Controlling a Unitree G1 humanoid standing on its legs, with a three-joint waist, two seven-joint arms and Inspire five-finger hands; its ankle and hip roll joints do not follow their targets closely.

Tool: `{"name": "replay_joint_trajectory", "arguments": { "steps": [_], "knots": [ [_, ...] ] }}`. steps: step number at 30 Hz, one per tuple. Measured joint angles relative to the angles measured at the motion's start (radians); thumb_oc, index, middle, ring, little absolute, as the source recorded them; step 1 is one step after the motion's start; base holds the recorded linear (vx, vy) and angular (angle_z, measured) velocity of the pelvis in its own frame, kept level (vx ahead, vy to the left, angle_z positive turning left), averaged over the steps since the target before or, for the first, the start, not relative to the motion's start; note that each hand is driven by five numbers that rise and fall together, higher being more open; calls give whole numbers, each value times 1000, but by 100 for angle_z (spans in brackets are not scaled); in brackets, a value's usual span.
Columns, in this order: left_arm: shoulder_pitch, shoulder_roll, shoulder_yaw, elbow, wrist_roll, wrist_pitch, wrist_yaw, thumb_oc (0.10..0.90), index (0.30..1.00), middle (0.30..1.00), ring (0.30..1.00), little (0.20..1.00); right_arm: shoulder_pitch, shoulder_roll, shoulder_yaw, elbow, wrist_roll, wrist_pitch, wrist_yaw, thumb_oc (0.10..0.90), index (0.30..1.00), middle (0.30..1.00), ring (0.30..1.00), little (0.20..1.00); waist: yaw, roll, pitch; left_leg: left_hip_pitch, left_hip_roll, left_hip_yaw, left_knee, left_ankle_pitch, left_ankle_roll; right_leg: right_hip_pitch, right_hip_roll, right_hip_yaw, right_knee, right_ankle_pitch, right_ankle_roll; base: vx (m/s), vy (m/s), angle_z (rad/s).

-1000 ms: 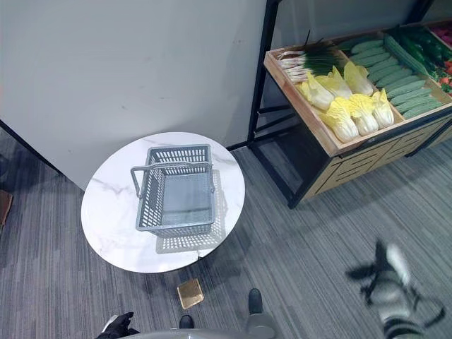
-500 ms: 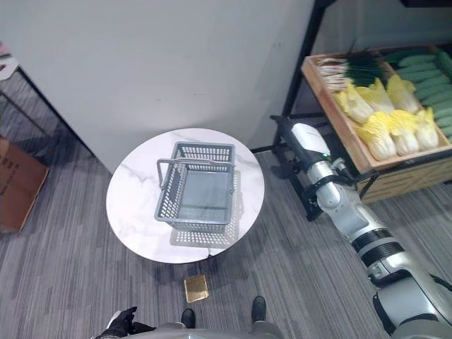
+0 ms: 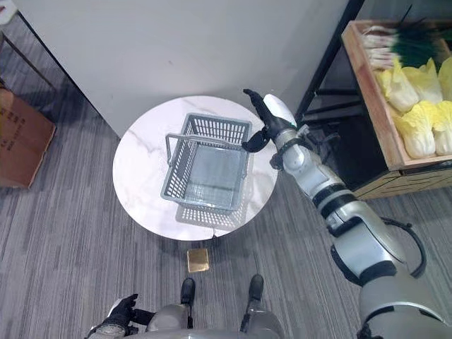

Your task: Get the vegetables into the basket

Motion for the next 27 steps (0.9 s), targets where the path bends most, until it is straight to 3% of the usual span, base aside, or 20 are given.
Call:
{"name": "replay_joint_trajectory", "arguments": {
  "steps": [7, 18, 19, 20, 23, 27],
  "knots": [
    [-33, 8, -16, 1, -16, -5, 12, 900, 1000, 1000, 1000, 1000, -43, 50, 28, 72, -3, 7, -7, 900, 1000, 1000, 1000, 1000, 0, -15, 35, -13, 0, -14, 0, 0, 0, -4, -1, -14, 0, -2, -2, 6, 10, 6],
    [-63, 11, -45, -3, -35, -6, 30, 900, 1000, 1000, 1000, 1000, -68, 82, 29, 113, -5, 22, -19, 900, 1000, 1000, 1000, 1000, 15, -21, 40, -51, -1, -28, 4, 4, -2, -35, -2, -22, 0, -2, -3, 0, 6, 3],
    [-63, 11, -45, -3, -35, -6, 30, 900, 1000, 1000, 1000, 1000, -68, 85, 30, 113, -10, 22, -19, 516, 462, 462, 462, 462, 16, -21, 40, -51, -1, -28, 4, 4, -2, -35, -2, -22, 0, -2, -3, 0, 0, 0],
    [-64, 11, -48, -3, -35, -6, 32, 900, 1000, 1000, 1000, 1000, -69, 91, 31, 116, -13, 22, -22, 400, 300, 300, 300, 300, 16, -21, 40, -52, -1, -28, 4, 4, -2, -35, -2, -22, 0, -2, -3, 0, 0, 0],
    [-68, 14, -57, -3, -35, -9, 40, 900, 1000, 1000, 1000, 1000, -102, 115, 98, 206, -53, 19, -28, 400, 300, 300, 300, 300, 20, -26, 43, -53, -2, -29, 5, 4, -2, -35, -2, -23, 0, -2, -3, -8, 4, 1],
    [-78, 16, -78, -2, -35, -12, 45, 900, 1000, 1000, 1000, 1000, -105, 163, 87, 357, -70, 21, -50, 400, 300, 300, 300, 300, 31, -31, 48, -60, -5, -37, 10, 4, -2, -35, -6, -30, 0, -2, -3, -15, 11, 4]
  ]
}}
